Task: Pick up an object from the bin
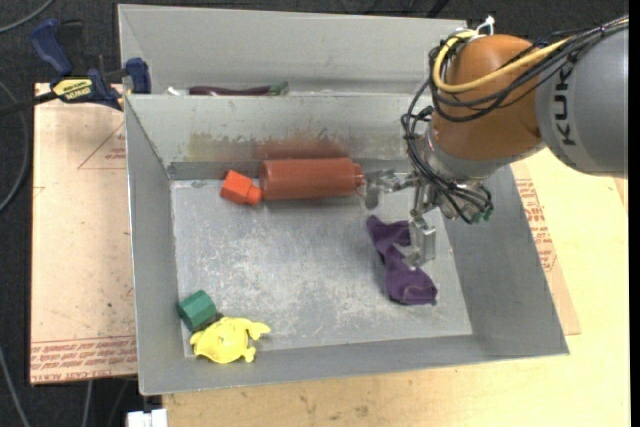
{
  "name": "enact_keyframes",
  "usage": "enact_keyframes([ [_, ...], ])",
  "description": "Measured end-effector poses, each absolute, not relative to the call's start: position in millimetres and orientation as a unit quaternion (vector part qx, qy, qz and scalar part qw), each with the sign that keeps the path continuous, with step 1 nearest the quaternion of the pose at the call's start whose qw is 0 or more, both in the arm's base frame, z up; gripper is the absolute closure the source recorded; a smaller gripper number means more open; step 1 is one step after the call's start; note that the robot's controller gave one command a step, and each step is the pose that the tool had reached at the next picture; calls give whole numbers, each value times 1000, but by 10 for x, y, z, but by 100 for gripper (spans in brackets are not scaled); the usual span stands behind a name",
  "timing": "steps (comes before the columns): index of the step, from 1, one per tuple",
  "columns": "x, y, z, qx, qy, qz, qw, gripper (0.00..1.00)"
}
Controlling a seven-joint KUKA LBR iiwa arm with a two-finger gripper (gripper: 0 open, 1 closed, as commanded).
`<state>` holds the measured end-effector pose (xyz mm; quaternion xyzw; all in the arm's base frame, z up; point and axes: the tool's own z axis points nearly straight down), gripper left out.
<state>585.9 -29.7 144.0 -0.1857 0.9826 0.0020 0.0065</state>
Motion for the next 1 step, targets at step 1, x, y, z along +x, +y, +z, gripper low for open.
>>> enact_keyframes([
  [1, 5923, -400, 1266, -105, 994, 3, 8, 0],
])
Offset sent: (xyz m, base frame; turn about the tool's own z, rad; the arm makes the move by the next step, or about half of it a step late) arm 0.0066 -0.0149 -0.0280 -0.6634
